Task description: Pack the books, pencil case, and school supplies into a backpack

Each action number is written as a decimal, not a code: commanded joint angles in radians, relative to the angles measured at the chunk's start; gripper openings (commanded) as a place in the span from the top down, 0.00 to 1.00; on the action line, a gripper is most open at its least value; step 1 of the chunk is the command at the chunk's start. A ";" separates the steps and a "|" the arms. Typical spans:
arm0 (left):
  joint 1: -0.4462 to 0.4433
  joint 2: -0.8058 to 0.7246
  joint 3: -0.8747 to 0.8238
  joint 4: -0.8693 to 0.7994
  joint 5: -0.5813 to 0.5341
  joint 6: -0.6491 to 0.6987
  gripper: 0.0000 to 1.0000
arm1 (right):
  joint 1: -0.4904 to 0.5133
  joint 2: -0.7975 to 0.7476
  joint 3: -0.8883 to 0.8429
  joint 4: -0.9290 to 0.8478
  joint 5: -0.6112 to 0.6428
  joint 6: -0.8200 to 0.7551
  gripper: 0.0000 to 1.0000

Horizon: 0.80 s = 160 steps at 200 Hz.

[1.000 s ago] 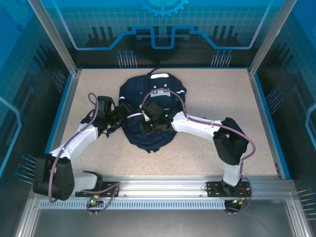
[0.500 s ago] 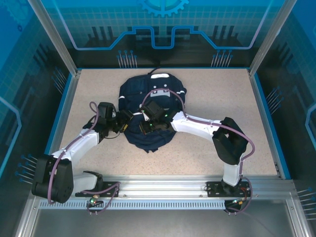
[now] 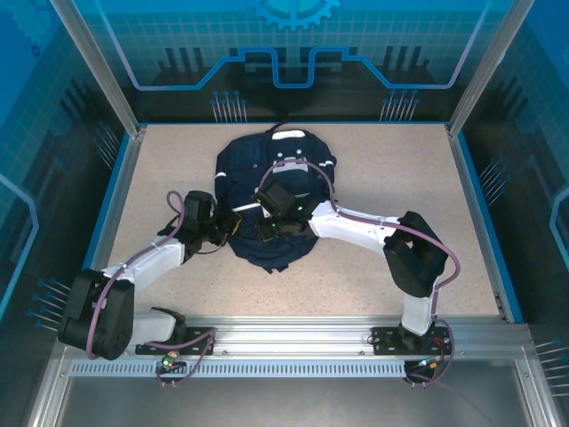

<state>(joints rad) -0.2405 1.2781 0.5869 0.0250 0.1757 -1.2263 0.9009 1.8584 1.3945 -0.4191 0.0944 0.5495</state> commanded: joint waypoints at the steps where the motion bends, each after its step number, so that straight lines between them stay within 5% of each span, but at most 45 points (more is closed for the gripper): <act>1: -0.006 -0.008 -0.010 -0.009 -0.071 0.023 0.94 | -0.002 -0.082 -0.019 -0.096 0.157 -0.002 1.00; 52: -0.002 -0.037 -0.003 -0.058 -0.106 0.087 1.00 | -0.100 -0.235 -0.155 -0.175 0.332 -0.050 1.00; 160: 0.129 -0.080 0.085 -0.279 -0.013 0.372 1.00 | -0.301 -0.268 -0.152 -0.124 0.154 -0.345 1.00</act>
<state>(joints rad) -0.1745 1.2160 0.6380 -0.1116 0.1841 -0.9890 0.6758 1.5822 1.1954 -0.5236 0.2111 0.3180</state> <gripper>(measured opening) 0.074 0.060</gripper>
